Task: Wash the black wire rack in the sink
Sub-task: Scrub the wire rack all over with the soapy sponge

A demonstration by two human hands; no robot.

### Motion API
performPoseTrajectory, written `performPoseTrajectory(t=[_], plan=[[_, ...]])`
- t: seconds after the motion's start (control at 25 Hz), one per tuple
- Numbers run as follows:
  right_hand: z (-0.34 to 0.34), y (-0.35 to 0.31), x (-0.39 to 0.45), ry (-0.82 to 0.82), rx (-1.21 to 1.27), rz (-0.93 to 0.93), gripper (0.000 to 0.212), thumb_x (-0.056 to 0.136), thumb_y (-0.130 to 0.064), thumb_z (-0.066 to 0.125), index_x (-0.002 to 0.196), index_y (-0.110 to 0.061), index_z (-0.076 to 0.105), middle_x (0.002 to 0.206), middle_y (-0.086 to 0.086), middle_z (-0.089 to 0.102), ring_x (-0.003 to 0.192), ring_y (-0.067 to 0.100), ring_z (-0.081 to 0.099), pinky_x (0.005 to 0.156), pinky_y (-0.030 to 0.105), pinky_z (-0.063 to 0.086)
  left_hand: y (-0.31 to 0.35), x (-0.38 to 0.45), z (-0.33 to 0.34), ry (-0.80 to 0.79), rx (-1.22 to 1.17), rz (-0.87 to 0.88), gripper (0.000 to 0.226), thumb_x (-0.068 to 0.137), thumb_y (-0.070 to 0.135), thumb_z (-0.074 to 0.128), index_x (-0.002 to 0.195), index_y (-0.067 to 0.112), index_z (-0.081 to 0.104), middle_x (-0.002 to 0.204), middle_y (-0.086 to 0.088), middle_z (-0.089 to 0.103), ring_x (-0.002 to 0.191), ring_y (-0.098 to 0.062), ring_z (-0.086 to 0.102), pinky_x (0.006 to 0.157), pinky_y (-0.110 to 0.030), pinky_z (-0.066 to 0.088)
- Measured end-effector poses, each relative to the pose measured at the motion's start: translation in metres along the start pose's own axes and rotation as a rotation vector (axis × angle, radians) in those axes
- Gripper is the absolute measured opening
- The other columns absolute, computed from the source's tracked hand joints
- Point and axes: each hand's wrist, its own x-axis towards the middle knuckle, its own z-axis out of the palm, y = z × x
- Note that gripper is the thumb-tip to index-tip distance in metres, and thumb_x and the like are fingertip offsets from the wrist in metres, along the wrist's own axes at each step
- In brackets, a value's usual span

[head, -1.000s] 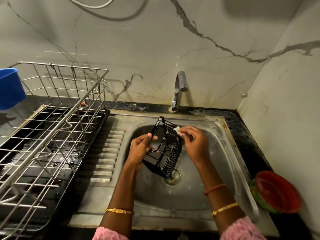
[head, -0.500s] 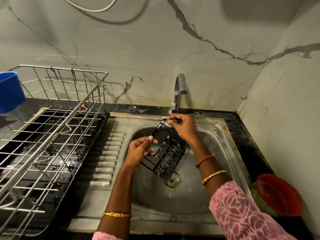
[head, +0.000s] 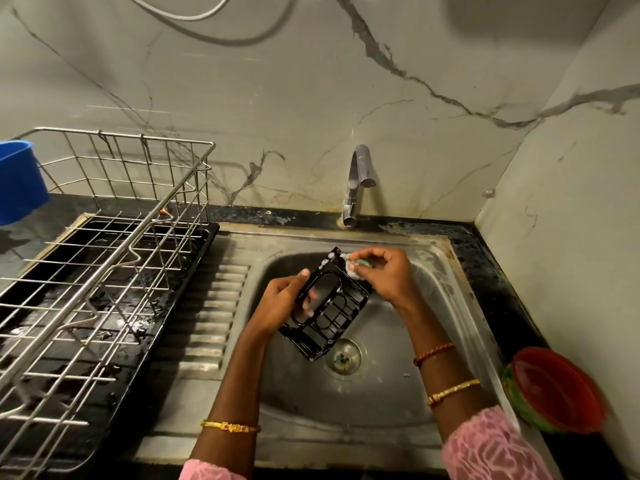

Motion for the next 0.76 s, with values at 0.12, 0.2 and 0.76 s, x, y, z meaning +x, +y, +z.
performPoseTrajectory(t=[0.12, 0.2, 0.76], plan=[[0.029, -0.002, -0.023, -0.034, 0.013, 0.002, 0.021, 0.077, 0.002, 0.069, 0.084, -0.018, 0.070, 0.090, 0.002, 0.071, 0.085, 0.010, 0.068, 0.077, 0.022, 0.055, 0.014, 0.011, 0.028, 0.291, 0.296, -0.063, 0.050, 0.098, 0.048, 0.037, 0.069, 0.015, 0.061, 0.069, -0.006, 0.065, 0.066, -0.024, 0.061, 0.068, -0.035, 0.047], [0.044, 0.002, -0.041, 0.001, -0.004, -0.028, 0.019, 0.079, 0.001, 0.068, 0.089, -0.015, 0.072, 0.092, 0.002, 0.071, 0.084, 0.005, 0.067, 0.074, 0.014, 0.052, 0.021, 0.010, 0.046, 0.593, 0.414, -0.158, 0.053, 0.098, 0.048, 0.036, 0.062, 0.015, 0.056, 0.068, -0.003, 0.062, 0.068, -0.021, 0.057, 0.067, -0.031, 0.040], [0.057, -0.018, -0.050, 0.090, -0.063, -0.324, 0.027, 0.084, 0.000, 0.063, 0.104, -0.018, 0.068, 0.103, -0.003, 0.067, 0.098, 0.005, 0.060, 0.084, 0.016, 0.050, -0.020, 0.021, 0.020, 0.540, -0.386, -0.136, 0.114, 0.063, 0.095, 0.026, 0.125, 0.005, 0.056, 0.106, -0.027, 0.061, 0.086, -0.034, 0.062, 0.071, -0.037, 0.053]])
